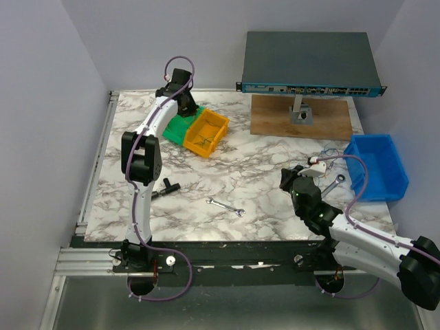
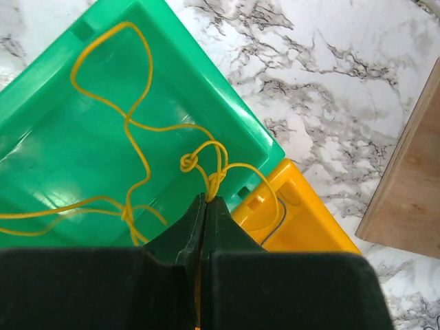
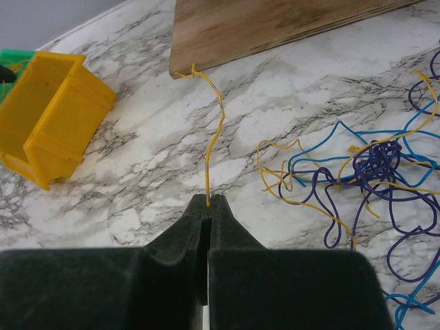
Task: Untangle the cables
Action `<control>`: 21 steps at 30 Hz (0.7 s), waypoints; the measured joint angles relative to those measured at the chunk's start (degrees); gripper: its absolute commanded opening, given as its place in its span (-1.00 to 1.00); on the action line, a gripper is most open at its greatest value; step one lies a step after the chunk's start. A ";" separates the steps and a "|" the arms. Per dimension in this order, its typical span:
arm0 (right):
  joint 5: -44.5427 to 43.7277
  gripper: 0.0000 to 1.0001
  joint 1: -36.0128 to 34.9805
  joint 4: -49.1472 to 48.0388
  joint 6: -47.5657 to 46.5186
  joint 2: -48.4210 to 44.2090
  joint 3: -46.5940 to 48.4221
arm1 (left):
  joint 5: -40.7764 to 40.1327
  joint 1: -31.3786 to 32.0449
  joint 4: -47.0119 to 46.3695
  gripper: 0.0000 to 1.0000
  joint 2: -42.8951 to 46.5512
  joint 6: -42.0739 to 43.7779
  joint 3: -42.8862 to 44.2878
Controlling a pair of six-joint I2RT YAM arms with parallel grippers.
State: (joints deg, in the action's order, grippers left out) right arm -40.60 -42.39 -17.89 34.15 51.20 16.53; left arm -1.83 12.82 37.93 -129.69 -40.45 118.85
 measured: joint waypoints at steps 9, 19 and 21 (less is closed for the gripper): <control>-0.52 -0.99 0.04 0.02 0.37 -0.79 -0.02 | 2.60 -2.36 2.10 -1.00 -3.50 0.00 3.74; -0.59 -0.99 0.04 0.02 0.39 -0.46 -0.02 | 4.42 -4.83 1.92 -0.45 -3.37 1.66 1.73; -0.52 -0.99 0.04 -0.02 0.37 0.13 -0.02 | 5.33 -4.81 1.95 -0.23 -2.78 2.45 0.52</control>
State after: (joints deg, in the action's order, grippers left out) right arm -41.12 -42.35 -17.91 34.52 51.33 16.51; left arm 3.51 8.01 39.88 -132.46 -38.00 119.37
